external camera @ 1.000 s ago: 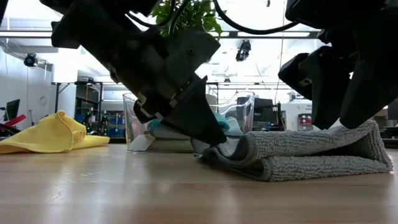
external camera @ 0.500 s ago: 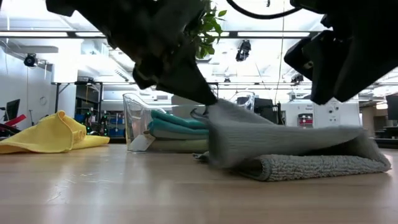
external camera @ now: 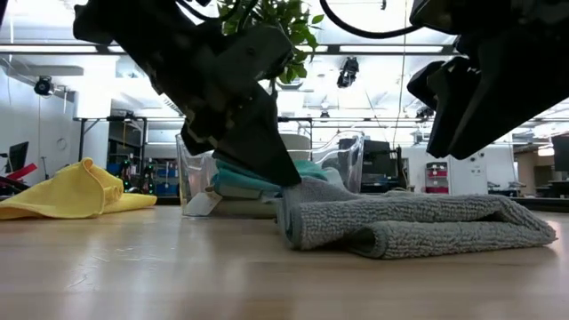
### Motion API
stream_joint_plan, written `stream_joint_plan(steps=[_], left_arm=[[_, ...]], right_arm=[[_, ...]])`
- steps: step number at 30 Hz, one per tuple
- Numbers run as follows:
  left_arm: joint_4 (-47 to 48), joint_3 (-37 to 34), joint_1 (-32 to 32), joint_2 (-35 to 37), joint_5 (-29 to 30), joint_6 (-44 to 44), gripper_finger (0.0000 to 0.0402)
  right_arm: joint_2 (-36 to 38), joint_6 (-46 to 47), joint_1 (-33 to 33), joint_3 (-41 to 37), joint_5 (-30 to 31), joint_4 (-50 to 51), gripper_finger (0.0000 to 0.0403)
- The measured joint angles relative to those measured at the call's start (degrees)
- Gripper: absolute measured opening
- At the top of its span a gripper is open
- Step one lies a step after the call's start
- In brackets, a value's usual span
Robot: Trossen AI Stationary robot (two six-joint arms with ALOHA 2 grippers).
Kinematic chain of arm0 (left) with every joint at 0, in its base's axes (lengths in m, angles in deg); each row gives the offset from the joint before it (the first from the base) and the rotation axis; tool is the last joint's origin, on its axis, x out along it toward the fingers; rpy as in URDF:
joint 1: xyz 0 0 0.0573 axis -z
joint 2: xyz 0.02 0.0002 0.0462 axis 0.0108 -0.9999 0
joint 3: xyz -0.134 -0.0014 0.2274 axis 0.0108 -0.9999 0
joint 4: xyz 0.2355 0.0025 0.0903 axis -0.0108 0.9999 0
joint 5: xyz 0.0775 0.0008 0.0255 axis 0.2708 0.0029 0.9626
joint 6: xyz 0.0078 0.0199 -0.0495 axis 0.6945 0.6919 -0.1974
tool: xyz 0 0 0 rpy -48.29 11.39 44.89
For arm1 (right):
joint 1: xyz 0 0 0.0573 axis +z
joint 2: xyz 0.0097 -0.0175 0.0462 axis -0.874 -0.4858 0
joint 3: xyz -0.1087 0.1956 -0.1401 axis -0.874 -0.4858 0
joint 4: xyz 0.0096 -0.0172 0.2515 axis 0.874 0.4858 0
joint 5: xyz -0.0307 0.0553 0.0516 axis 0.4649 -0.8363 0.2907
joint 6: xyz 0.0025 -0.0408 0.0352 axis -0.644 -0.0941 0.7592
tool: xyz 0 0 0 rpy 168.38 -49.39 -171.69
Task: Fold microfiber towels
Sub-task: Fold the gray microfiber cloth
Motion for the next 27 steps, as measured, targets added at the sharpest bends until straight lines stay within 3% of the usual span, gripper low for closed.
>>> stream_joint_plan(steps=[5, 17, 27], left_arm=[[1.0, 0.1, 0.0, 0.8, -1.8, -0.5, 0.0009], [4.5, 0.7, -0.2, 2.9, -3.9, -1.7, 0.0088], [3.9, 0.1, -0.5, 1.3, -0.3, -7.7, 0.0096]], right_arm=[[0.0, 0.0, 0.0, 0.0, 0.0, 0.2, 0.0121], [1.0, -0.6, 0.3, 0.0, -0.5, 0.5, 0.0121], [1.7, -0.1, 1.0, 0.0, -0.5, 0.5, 0.0121]])
